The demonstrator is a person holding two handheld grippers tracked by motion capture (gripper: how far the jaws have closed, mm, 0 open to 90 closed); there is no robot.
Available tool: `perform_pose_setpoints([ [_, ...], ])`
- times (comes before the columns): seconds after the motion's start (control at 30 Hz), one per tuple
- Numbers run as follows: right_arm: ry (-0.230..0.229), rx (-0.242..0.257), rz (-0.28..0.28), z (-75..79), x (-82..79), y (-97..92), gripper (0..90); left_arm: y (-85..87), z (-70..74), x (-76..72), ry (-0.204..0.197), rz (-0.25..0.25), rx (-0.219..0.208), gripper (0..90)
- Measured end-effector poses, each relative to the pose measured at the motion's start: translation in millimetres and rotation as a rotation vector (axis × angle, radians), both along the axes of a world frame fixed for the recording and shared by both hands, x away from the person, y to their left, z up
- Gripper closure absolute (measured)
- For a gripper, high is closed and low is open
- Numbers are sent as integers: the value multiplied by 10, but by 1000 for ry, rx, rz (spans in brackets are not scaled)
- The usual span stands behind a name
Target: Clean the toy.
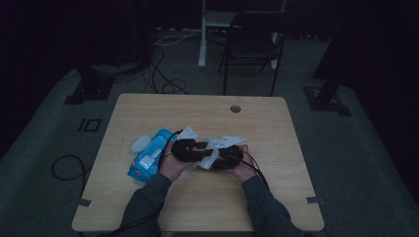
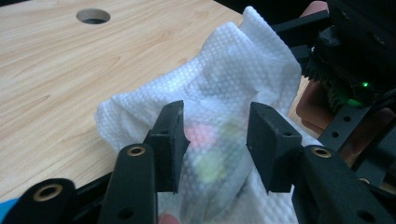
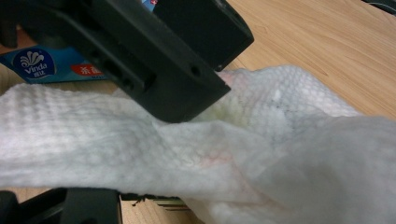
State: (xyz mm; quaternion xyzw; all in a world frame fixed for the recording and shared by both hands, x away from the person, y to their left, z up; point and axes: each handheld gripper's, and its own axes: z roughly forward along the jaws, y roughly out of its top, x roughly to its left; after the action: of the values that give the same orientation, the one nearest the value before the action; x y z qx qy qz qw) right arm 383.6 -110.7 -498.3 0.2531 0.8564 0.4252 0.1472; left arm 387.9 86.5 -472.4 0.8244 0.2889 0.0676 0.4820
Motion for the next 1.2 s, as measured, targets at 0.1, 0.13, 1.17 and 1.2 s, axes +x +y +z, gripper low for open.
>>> perform_pose_setpoints([
  [0.1, 1, 1, 1, 0, -3, 12, 337, -25, -6, -7, -3, -7, -4, 580],
  [0.13, 0, 1, 2, 0, -3, 16, 337, -36, -10, -11, -5, -8, 1, 593],
  [1.17, -14, -21, 33, -2, -40, 76, 338, -242, 2, 7, 12, -116, 76, 900],
  [1.2, -11, -19, 35, -3, -47, 81, 338, -228, 5, 18, 10, -109, 78, 900],
])
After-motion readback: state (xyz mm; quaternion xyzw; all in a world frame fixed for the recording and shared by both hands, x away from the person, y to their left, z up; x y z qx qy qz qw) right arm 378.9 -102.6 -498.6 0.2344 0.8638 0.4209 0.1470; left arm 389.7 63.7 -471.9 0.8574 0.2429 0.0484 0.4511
